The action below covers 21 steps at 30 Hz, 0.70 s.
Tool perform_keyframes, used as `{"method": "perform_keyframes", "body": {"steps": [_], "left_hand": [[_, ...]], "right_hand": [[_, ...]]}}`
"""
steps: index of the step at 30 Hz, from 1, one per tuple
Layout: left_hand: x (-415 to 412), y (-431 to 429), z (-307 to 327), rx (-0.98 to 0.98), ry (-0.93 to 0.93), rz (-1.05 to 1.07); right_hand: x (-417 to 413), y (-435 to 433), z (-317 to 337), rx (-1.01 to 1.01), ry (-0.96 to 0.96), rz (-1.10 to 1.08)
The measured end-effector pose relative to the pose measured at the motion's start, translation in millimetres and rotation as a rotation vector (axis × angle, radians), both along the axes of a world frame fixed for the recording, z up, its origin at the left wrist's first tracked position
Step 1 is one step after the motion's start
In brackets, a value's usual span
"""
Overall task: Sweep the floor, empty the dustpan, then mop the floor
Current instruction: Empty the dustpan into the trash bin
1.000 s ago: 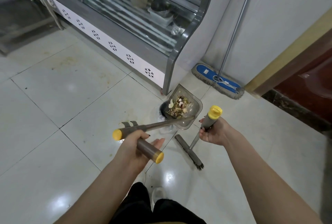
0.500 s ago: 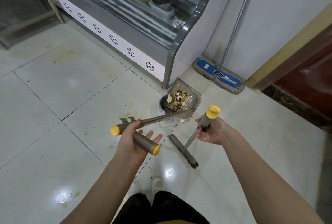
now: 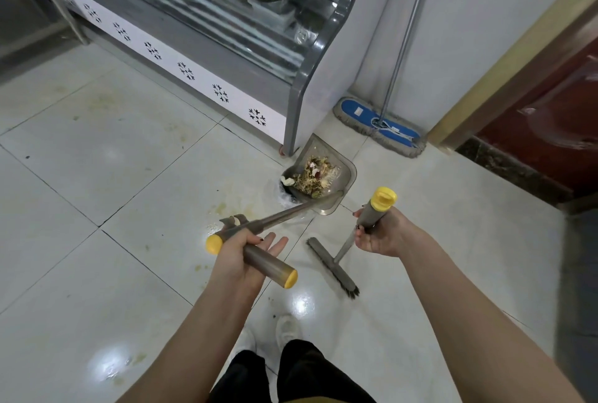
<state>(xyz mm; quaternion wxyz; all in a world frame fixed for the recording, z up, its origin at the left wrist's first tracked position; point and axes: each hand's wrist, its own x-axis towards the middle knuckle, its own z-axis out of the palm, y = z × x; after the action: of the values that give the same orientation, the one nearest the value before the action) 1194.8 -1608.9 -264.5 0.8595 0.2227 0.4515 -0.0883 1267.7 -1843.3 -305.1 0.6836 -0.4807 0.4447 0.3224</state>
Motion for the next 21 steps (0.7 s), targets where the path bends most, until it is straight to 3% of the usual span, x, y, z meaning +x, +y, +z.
{"method": "perform_keyframes", "body": {"steps": [16, 21], "left_hand": [[-2, -15, -6, 0.03, 0.011, 0.056], [-4, -12, -7, -0.012, 0.018, 0.17]], "right_hand": [[3, -7, -1, -0.02, -0.003, 0.017], [4, -4, -2, -0.016, 0.001, 0.014]]}}
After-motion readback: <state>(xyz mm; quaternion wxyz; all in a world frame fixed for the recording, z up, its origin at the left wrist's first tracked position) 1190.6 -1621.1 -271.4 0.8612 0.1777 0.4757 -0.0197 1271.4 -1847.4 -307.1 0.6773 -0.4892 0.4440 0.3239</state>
